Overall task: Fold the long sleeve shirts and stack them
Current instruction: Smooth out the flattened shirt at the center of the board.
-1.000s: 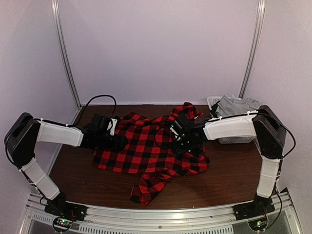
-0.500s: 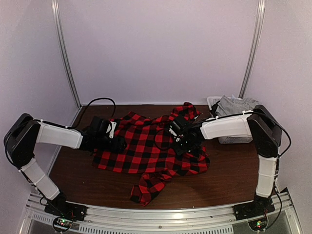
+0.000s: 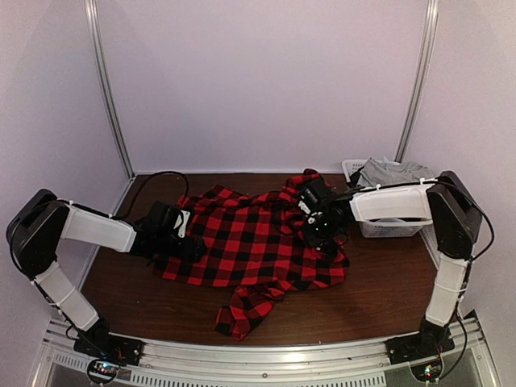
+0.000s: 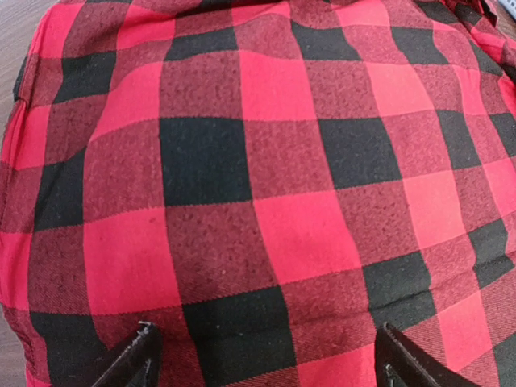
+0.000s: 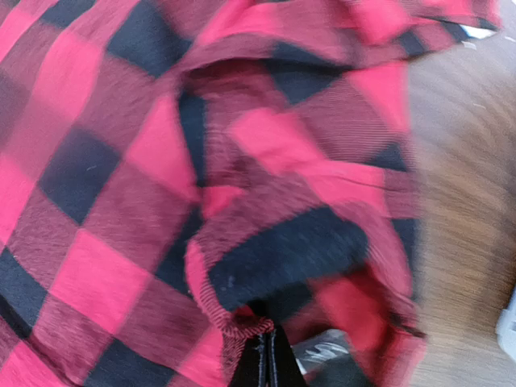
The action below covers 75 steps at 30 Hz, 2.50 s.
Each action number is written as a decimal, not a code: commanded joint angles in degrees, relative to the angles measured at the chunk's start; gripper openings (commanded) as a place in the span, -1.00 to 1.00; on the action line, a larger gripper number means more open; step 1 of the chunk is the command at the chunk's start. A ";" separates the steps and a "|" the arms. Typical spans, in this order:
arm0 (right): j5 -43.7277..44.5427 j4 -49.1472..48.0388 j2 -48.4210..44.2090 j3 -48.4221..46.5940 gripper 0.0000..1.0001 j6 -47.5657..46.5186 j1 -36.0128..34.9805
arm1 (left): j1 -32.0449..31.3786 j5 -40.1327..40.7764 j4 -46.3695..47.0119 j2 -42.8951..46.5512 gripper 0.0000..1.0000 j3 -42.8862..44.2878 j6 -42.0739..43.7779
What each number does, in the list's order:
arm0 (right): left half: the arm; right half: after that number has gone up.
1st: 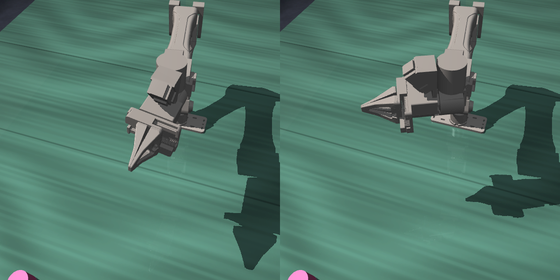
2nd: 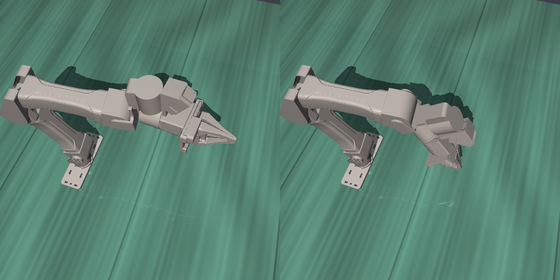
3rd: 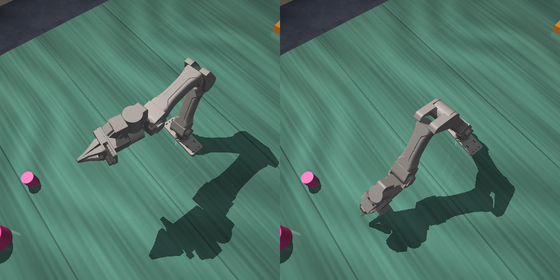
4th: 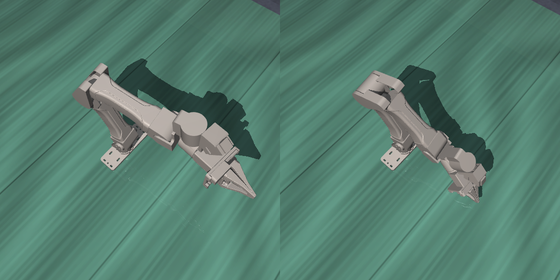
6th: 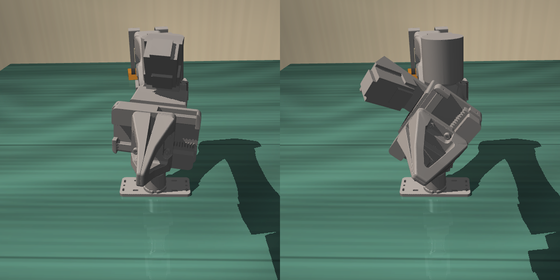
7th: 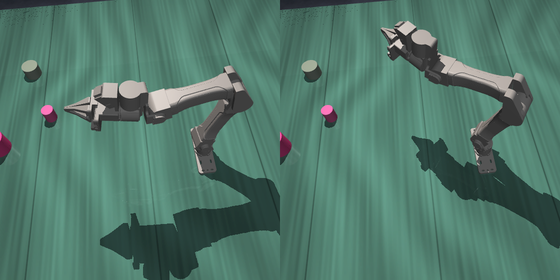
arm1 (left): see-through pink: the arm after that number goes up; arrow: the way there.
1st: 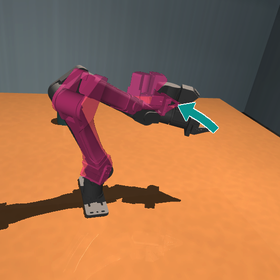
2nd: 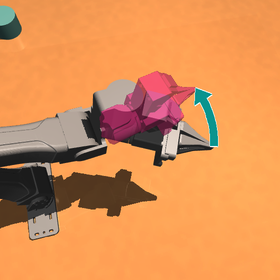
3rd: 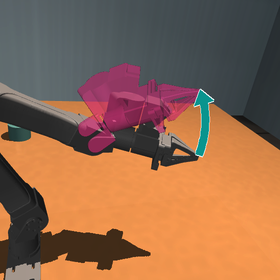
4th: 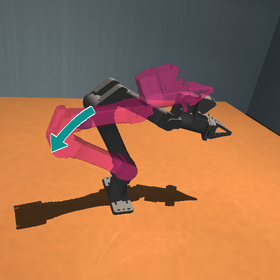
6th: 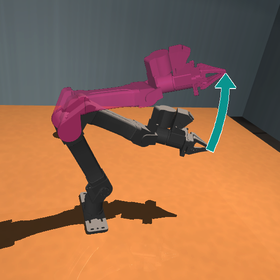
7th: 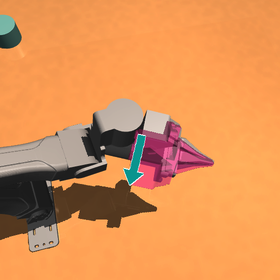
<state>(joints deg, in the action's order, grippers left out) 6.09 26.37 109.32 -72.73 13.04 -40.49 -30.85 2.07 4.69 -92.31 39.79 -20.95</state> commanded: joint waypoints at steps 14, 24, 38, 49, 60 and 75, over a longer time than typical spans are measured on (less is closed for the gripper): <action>7.80 1.35 -10.56 0.12 -1.00 -3.30 16.39 | 0.00 1.96 3.21 -1.65 0.87 -1.39 -0.23; 13.02 3.22 -11.73 -3.18 -0.43 -3.30 16.41 | 0.00 4.45 1.41 -3.13 0.87 -1.00 -0.23; -1.85 -4.60 -7.30 -2.99 -0.18 -4.30 9.31 | 0.05 5.01 1.64 -1.77 0.86 -5.10 -1.05; -5.75 -8.05 7.22 -8.50 -0.20 -2.80 11.33 | -1.89 1.39 0.81 4.40 0.84 -10.66 -11.59; -5.69 -10.91 9.24 -8.16 -0.15 0.50 18.42 | -3.51 4.30 -0.64 10.12 0.83 -16.82 -18.15; -14.23 -16.50 2.61 -5.13 -0.07 1.36 18.12 | -3.45 5.75 -0.55 8.88 0.84 -11.50 -15.01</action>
<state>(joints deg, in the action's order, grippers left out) -4.47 13.23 115.90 -78.00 15.20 -20.67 -34.46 7.35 8.43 -82.21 26.72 -36.86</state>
